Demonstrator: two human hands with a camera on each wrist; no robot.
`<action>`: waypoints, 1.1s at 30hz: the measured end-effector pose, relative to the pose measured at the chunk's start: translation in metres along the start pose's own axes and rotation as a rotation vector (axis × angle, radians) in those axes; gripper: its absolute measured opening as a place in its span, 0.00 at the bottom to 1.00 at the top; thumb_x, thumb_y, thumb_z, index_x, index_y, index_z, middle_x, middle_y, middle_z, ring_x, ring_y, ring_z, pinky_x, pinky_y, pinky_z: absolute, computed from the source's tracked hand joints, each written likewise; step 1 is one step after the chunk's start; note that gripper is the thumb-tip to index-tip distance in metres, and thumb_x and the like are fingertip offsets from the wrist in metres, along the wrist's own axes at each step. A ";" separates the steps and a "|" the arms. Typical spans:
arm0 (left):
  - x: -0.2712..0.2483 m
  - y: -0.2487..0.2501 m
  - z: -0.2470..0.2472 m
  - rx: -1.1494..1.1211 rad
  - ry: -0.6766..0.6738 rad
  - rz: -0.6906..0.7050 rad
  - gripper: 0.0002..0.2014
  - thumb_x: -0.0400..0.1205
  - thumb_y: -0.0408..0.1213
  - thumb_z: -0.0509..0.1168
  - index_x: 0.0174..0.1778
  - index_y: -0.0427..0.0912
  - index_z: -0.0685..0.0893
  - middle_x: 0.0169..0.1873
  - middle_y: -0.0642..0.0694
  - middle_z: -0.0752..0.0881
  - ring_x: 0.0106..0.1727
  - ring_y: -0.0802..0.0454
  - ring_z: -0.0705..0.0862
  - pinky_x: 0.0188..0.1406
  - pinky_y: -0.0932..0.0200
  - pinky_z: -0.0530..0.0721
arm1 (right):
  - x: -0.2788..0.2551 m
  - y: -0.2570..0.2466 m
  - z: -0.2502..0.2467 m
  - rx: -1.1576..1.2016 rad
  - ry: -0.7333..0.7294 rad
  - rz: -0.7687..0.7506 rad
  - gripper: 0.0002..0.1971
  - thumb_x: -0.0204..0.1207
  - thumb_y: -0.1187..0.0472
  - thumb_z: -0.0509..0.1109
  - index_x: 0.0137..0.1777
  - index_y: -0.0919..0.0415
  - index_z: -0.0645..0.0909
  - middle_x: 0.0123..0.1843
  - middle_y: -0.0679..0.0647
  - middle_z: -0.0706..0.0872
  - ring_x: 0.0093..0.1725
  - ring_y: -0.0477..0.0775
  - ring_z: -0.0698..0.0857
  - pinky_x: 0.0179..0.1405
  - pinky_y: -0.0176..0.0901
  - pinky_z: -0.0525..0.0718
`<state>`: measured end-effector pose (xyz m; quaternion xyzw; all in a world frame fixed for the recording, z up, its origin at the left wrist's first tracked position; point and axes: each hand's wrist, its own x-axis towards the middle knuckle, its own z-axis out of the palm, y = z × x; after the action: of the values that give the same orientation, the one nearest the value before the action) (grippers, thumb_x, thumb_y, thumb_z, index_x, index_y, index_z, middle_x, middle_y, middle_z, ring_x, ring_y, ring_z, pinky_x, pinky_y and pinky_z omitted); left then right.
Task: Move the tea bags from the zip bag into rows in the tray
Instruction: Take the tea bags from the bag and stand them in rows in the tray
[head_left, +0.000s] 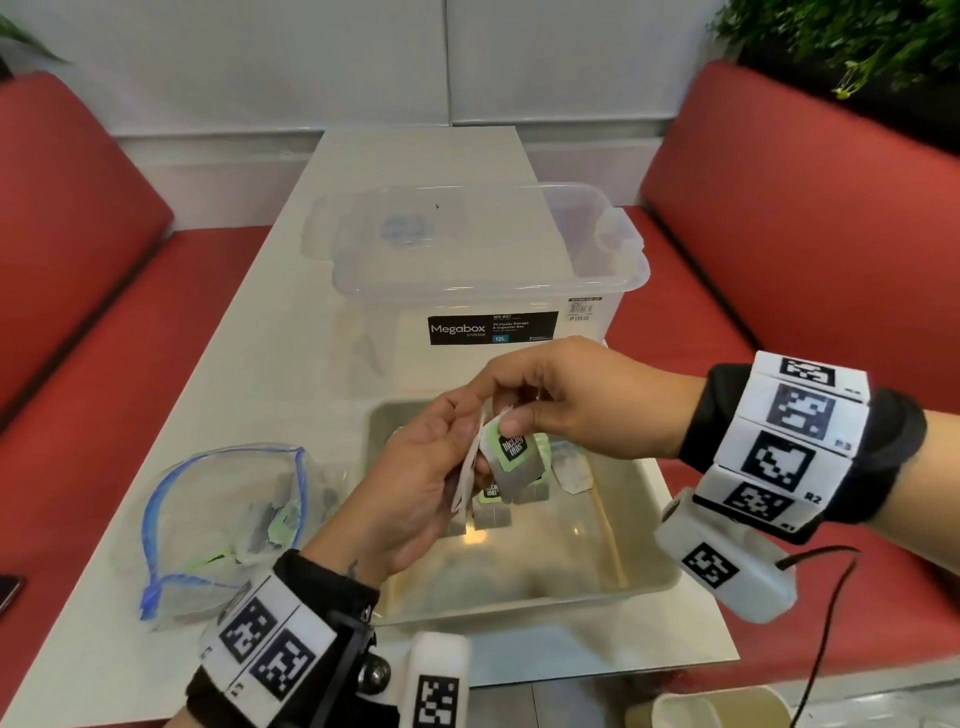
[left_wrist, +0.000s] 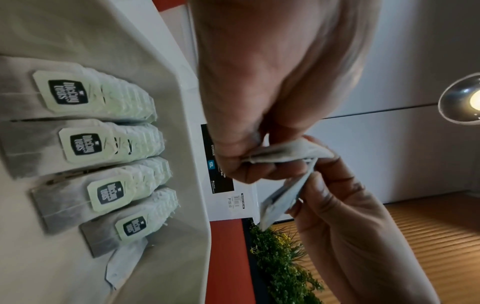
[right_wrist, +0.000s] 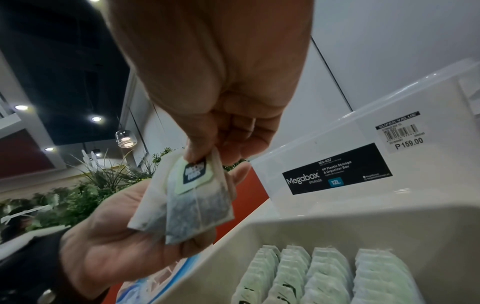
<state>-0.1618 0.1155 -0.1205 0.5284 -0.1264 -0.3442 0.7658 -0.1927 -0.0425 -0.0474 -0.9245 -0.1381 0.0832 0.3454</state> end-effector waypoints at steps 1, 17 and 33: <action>0.001 0.000 0.002 0.025 0.011 0.013 0.16 0.87 0.31 0.53 0.70 0.40 0.75 0.51 0.40 0.83 0.42 0.48 0.80 0.37 0.61 0.82 | -0.001 0.000 0.000 -0.025 0.000 0.002 0.12 0.76 0.66 0.71 0.57 0.53 0.84 0.33 0.38 0.81 0.37 0.37 0.80 0.46 0.32 0.79; -0.001 -0.011 0.005 0.484 0.144 0.178 0.07 0.81 0.40 0.63 0.48 0.52 0.86 0.43 0.48 0.91 0.46 0.52 0.89 0.50 0.53 0.87 | 0.002 0.010 -0.005 -0.217 0.067 0.107 0.04 0.77 0.62 0.69 0.48 0.51 0.82 0.36 0.45 0.81 0.34 0.39 0.76 0.37 0.30 0.73; 0.054 -0.003 0.042 1.381 -0.300 -0.208 0.20 0.80 0.26 0.56 0.65 0.48 0.79 0.47 0.42 0.87 0.34 0.54 0.84 0.27 0.69 0.79 | -0.056 0.047 -0.055 -0.377 0.214 0.323 0.04 0.74 0.58 0.72 0.41 0.47 0.81 0.38 0.44 0.86 0.35 0.40 0.79 0.33 0.26 0.71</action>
<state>-0.1475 0.0488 -0.1151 0.8491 -0.3682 -0.3257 0.1935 -0.2226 -0.1280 -0.0342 -0.9861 0.0351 0.0120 0.1618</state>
